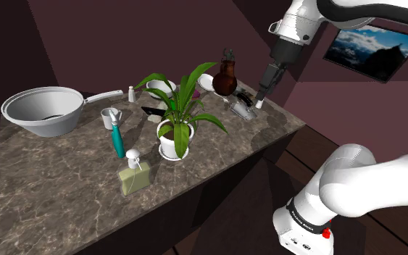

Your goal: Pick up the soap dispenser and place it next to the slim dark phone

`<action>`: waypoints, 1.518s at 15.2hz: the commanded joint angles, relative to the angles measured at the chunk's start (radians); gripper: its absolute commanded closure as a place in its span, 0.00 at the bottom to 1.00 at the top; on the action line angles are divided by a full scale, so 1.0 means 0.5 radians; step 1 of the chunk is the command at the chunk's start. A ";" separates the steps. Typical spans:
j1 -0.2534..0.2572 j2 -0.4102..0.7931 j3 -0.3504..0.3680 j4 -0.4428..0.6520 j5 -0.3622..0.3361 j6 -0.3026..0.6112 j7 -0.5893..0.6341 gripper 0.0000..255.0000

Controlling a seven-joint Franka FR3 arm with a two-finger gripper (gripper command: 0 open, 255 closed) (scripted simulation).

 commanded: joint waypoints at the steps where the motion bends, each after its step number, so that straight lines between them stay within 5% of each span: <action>1: 0.000 0.000 0.000 0.000 0.000 0.000 0.000 0.00; 12: 0.118 0.453 0.346 -0.133 0.212 0.674 0.304 0.00; 23: 0.183 1.179 0.653 0.080 0.214 1.278 0.640 0.00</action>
